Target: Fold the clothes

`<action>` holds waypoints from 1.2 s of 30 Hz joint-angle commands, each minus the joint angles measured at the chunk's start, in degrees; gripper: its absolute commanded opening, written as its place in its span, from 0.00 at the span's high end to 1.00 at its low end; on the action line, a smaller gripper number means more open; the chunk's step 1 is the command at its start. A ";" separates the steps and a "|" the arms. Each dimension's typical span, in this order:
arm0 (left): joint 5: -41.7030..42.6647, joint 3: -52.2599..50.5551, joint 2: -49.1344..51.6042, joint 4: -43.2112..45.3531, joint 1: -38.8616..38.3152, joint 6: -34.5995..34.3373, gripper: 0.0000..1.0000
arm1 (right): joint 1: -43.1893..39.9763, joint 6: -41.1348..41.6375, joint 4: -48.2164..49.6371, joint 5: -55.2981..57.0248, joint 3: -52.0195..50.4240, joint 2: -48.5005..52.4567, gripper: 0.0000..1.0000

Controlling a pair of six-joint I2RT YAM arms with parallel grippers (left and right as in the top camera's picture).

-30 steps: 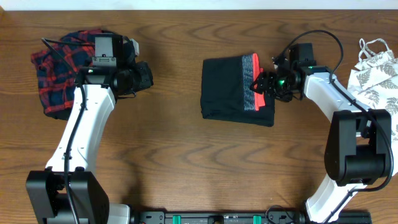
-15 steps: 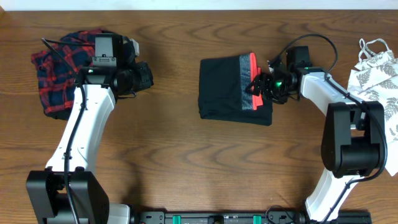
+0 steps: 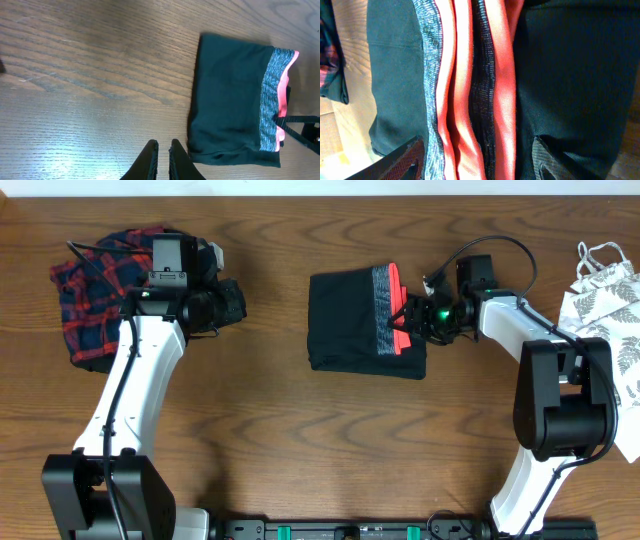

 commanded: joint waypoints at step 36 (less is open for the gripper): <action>1.49 -1.49 11.21 8.57 -12.39 3.04 0.94 | -0.13 -1.38 0.92 -3.82 -0.79 1.60 0.29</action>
